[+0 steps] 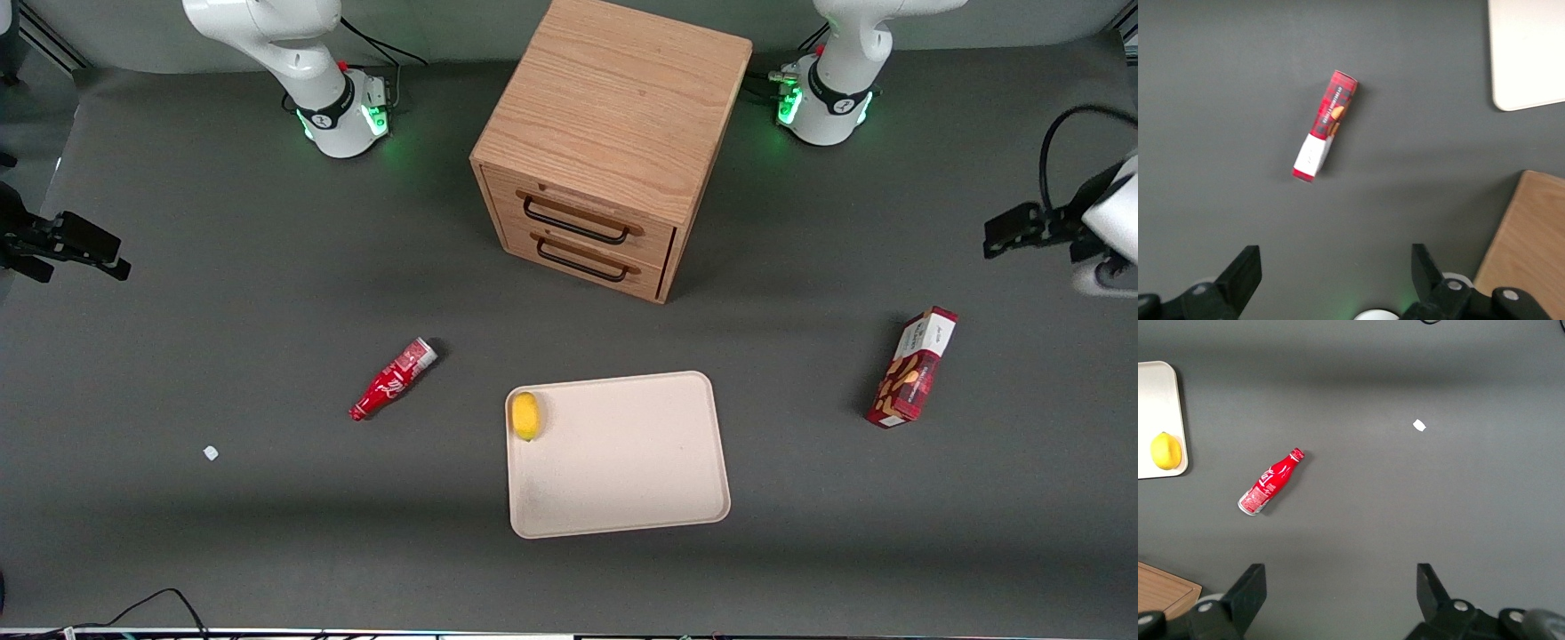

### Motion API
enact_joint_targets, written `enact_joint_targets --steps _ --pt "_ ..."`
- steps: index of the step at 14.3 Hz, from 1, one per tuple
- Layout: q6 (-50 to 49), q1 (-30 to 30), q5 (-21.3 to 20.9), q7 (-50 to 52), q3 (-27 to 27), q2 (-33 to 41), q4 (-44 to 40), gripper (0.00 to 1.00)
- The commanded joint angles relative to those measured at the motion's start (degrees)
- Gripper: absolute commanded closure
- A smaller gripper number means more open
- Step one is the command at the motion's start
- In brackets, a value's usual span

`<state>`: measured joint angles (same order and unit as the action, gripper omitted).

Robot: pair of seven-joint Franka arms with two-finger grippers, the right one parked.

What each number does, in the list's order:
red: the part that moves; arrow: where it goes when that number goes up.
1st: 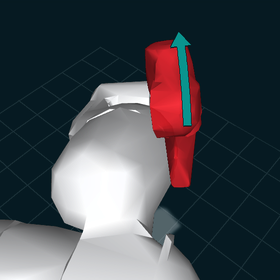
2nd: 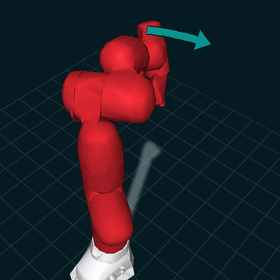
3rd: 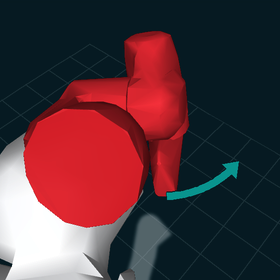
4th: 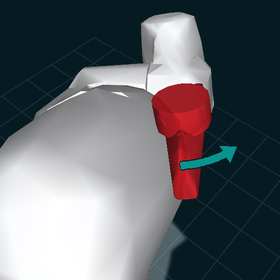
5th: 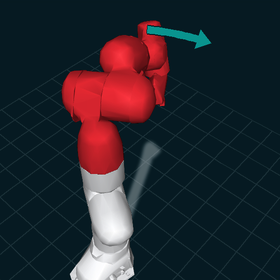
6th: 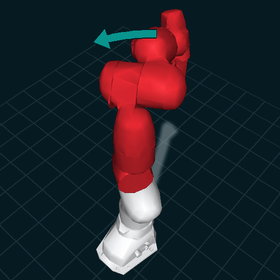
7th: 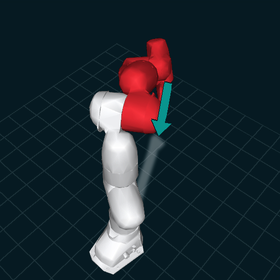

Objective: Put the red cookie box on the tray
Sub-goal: 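Move the left gripper down over the red plaid shortbread box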

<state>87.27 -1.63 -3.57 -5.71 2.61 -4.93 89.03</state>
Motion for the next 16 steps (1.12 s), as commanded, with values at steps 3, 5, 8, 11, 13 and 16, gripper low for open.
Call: enact_joint_targets --steps 3,5,8,11,13,16 --pt "14.3 -0.4 -1.4 -3.8 -0.2 -0.9 13.2 0.0" --pt "21.7 -1.2 -1.5 -6.7 -0.3 -0.9 19.1 0.0" --pt "29.6 -1.9 -1.5 -10.3 -0.6 -2.4 24.6 0.0" --pt "36.6 -2.6 -2.0 -15.5 -0.6 -4.3 29.3 0.0" --pt "44.4 -3.9 -2.1 -21.1 -0.8 -5.8 32.9 0.0" --pt "50.6 -4.1 -2.1 -24.0 -1.9 -8.2 34.7 0.0"
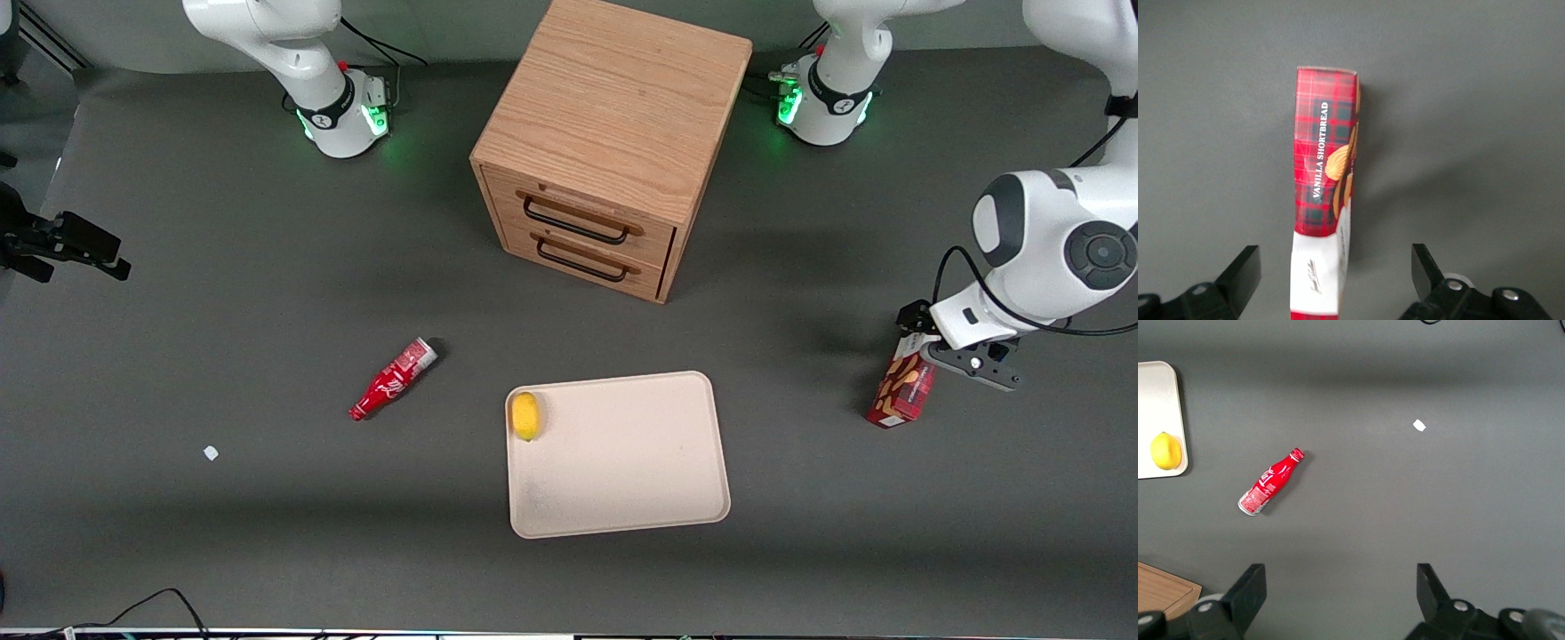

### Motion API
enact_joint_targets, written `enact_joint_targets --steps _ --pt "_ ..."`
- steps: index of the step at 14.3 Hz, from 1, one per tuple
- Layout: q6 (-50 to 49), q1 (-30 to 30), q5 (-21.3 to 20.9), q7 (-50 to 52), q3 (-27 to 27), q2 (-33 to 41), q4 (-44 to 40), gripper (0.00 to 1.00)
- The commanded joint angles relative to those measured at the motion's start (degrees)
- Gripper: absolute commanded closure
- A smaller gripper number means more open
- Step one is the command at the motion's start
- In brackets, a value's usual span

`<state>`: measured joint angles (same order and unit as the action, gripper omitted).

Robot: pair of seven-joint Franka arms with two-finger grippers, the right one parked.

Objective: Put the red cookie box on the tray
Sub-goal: 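Close the left gripper on the shortbread box and lift it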

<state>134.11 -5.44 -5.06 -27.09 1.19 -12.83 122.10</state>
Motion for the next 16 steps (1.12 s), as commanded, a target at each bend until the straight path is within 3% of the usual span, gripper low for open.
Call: enact_joint_targets --steps 1,9,11,14,15,16 --pt "5.5 -0.3 -0.7 -2.7 -0.6 -1.2 2.0 0.0" --pt "14.8 0.4 -0.6 -2.6 -0.9 -7.0 2.7 0.02" --pt "15.2 0.4 -0.6 -2.6 -1.1 -7.6 2.7 0.26" --pt "15.2 0.4 -0.6 -2.5 -1.1 -8.1 2.7 0.89" --pt "15.1 0.4 -0.6 -2.3 -1.1 -8.1 2.7 1.0" --pt "14.8 0.5 -0.6 -2.0 -1.1 -7.9 2.6 1.0"
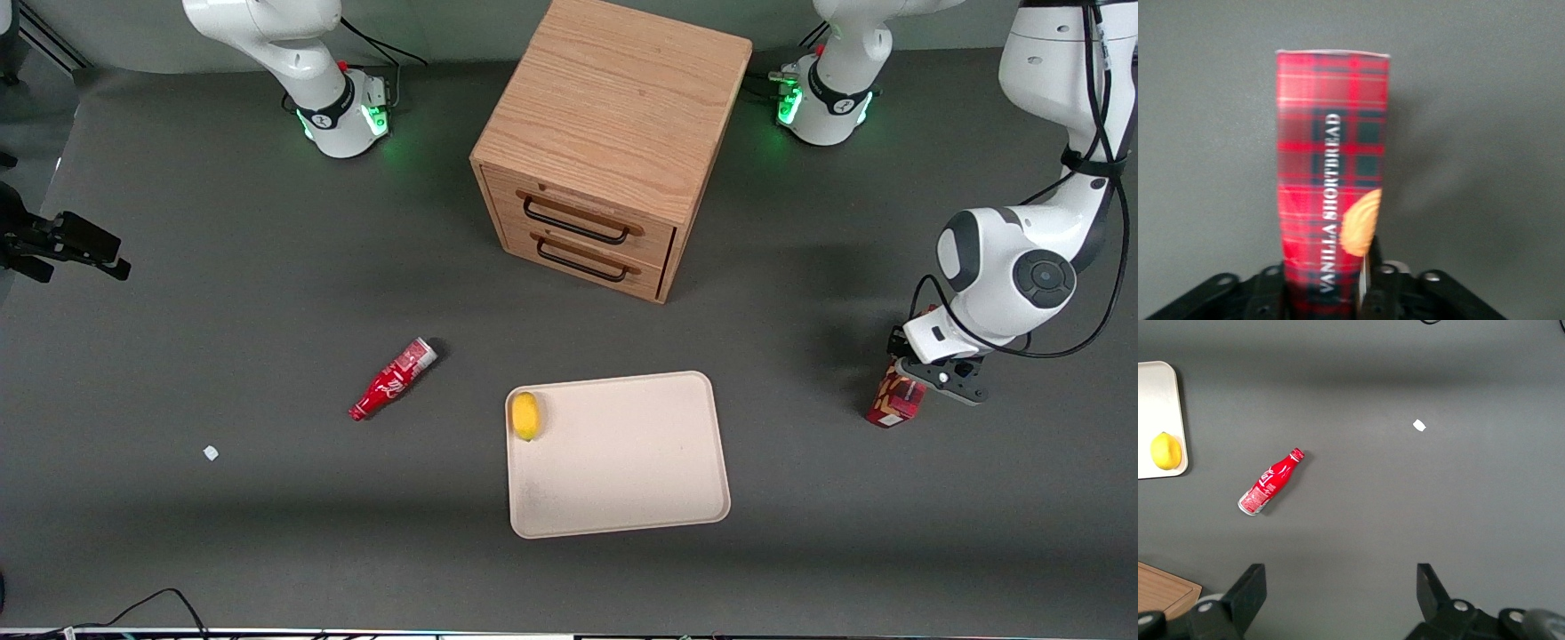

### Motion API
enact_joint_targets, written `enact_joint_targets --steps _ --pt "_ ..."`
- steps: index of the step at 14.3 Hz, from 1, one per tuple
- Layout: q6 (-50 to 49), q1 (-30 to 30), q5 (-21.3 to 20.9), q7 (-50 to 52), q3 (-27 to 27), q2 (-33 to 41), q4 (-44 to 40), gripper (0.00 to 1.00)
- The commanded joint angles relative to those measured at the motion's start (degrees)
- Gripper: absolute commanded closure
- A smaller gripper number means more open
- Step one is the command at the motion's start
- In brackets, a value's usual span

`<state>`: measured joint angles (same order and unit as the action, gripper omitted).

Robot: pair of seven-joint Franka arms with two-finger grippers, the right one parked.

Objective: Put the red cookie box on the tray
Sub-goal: 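Close the left gripper on the shortbread box and lift it, then carry the held box over the white tray with the left gripper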

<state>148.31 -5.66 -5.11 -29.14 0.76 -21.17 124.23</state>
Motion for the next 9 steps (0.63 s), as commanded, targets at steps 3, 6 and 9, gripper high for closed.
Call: enact_joint_targets --steps 3,6,9 --pt "-0.4 0.6 0.2 0.5 -0.7 1.6 0.1 1.0" --pt "-6.0 0.6 0.2 3.2 -0.6 3.8 -2.1 1.0" --pt "-19.6 0.9 0.5 8.4 1.0 6.2 -9.9 1.0"
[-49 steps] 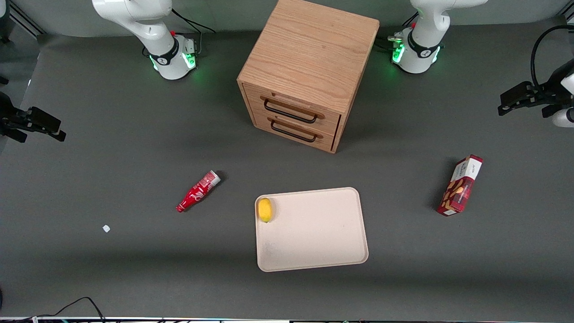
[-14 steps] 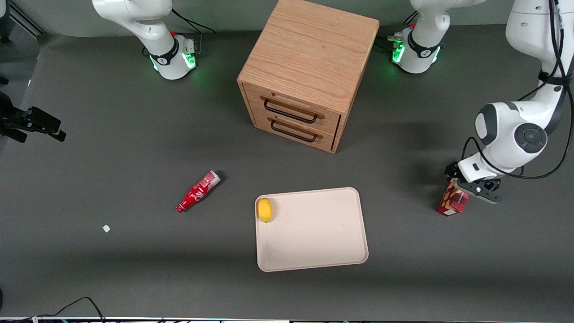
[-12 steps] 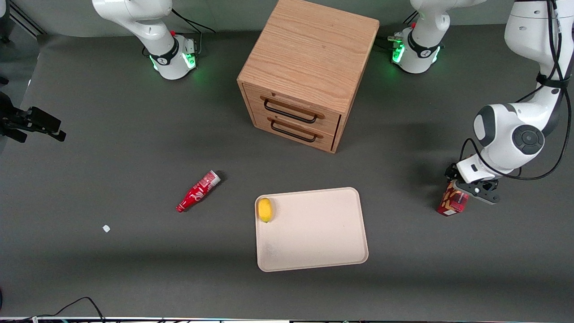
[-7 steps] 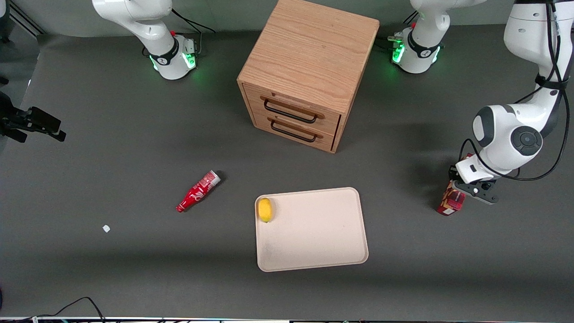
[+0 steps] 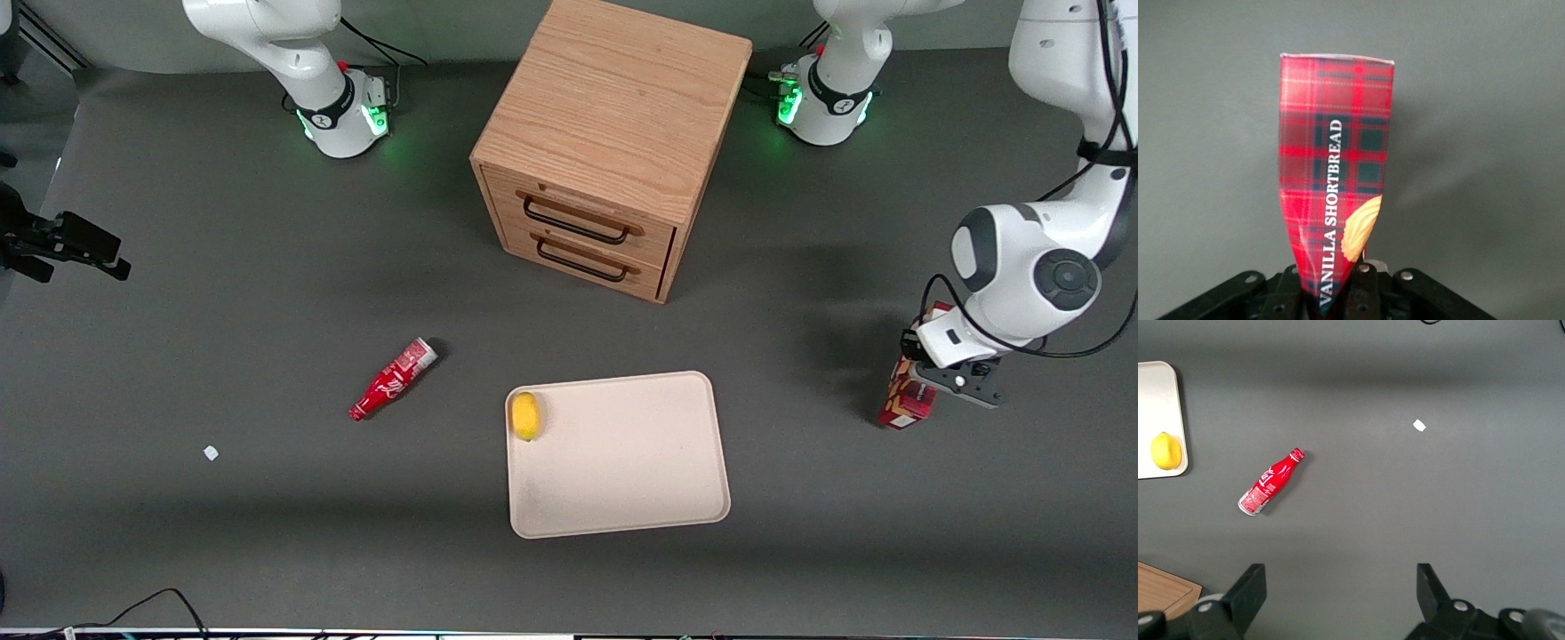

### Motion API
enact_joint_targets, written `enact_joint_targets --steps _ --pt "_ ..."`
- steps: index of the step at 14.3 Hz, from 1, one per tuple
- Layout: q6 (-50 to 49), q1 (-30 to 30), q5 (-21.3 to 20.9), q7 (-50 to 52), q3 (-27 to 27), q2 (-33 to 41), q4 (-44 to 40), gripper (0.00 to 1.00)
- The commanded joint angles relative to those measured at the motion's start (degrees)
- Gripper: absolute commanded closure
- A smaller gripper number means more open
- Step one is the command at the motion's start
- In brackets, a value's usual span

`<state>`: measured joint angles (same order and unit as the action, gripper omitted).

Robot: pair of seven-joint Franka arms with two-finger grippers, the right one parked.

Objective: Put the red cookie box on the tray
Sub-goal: 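Carry the held box over the white tray with the left gripper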

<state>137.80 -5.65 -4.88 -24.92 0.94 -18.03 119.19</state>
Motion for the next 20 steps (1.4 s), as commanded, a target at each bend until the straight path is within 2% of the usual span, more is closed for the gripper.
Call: enact_joint_targets --steps 1,2,3,5,8,11,13,14,18,20 --pt "-13.8 1.1 1.2 7.1 2.0 3.3 -8.5 1.0" --pt "-18.0 1.3 2.3 10.5 3.2 3.1 -12.2 1.0" --pt "-24.1 2.7 3.0 18.1 5.5 2.5 -19.2 1.0" --pt "-30.6 4.3 3.0 25.7 7.7 0.1 -27.6 1.0" --pt "-38.4 9.1 3.5 37.5 8.5 -7.3 -41.8 1.0" --pt "-37.0 12.6 3.0 47.9 12.0 -15.5 -49.4 1.0" --pt "-34.3 15.7 2.8 52.0 11.9 -21.4 -54.0 1.0" --pt "-31.8 17.2 2.6 54.2 11.7 -23.5 -55.1 1.0" --pt "-26.4 21.6 -2.9 56.3 11.1 -30.2 -56.2 1.0" --pt "-23.0 24.9 -3.6 58.9 8.2 -33.3 -56.5 1.0"
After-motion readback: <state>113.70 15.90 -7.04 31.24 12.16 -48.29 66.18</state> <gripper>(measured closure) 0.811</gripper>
